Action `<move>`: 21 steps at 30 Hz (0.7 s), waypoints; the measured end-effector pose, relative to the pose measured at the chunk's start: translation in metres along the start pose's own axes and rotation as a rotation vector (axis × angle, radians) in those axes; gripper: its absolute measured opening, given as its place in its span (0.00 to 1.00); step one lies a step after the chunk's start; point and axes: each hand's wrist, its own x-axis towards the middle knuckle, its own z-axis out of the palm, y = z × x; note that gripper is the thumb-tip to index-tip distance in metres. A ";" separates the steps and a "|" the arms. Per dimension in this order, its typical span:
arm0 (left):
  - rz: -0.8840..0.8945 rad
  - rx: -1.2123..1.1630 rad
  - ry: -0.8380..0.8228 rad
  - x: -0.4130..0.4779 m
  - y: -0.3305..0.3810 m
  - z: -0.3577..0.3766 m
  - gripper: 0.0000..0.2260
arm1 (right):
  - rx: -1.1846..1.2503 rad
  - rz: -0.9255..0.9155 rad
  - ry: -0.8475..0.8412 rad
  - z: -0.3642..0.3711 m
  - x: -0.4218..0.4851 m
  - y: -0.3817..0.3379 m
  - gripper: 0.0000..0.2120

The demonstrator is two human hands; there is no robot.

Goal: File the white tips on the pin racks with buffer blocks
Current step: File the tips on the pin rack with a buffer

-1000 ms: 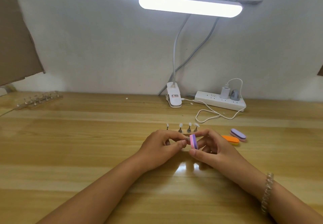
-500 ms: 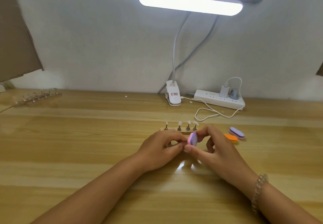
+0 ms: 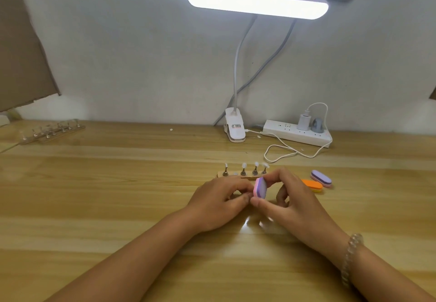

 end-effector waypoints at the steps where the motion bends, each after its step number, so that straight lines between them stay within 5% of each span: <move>1: -0.003 -0.025 -0.001 0.000 0.000 0.000 0.10 | -0.045 -0.040 -0.017 0.001 -0.002 -0.001 0.14; 7: -0.011 -0.022 0.008 0.002 -0.003 0.000 0.08 | -0.144 -0.016 0.072 -0.002 0.002 -0.002 0.10; 12: -0.020 -0.045 -0.001 0.001 -0.004 -0.001 0.07 | -0.237 -0.117 -0.012 -0.001 -0.006 -0.005 0.14; 17: -0.027 -0.071 0.019 0.005 -0.003 -0.002 0.10 | -0.264 -0.036 0.146 -0.002 -0.001 0.003 0.14; 21: -0.035 -0.068 0.031 0.005 -0.005 0.000 0.11 | -0.343 -0.094 0.016 0.004 -0.004 0.004 0.19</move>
